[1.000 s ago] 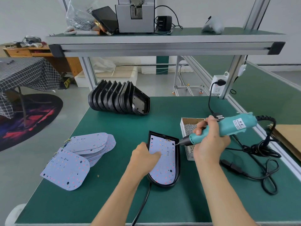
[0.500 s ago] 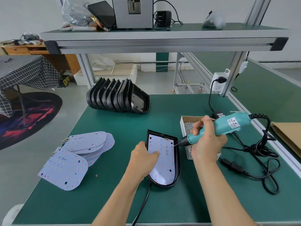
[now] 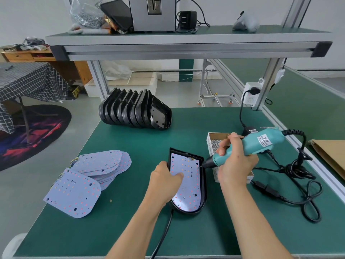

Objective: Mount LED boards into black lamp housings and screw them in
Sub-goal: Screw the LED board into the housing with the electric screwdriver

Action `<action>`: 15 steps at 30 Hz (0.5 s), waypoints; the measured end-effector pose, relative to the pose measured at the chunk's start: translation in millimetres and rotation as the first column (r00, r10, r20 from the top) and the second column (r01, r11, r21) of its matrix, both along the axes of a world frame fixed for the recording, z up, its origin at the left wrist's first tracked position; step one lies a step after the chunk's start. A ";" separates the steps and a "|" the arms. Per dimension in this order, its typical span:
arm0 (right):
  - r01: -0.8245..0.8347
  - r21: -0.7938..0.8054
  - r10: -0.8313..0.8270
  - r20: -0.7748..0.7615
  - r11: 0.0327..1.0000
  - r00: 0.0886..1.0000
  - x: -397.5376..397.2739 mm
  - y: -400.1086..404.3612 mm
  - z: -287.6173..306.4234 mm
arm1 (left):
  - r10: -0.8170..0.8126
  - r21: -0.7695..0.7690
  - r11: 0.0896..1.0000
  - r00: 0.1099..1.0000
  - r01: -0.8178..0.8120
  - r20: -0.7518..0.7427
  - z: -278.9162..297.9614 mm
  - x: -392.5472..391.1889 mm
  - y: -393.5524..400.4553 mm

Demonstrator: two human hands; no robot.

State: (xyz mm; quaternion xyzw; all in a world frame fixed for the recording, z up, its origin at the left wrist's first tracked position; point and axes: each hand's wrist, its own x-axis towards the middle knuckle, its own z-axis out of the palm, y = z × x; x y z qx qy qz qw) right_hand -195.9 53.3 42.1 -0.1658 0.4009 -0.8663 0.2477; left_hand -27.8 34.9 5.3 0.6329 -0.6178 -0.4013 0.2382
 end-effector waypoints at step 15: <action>0.021 0.010 -0.020 -0.106 1.000 0.994 3.2 -3.1 -2.9 | -0.002 -0.020 1.000 1.000 0.002 0.023 -2.1 -1.5 -1.3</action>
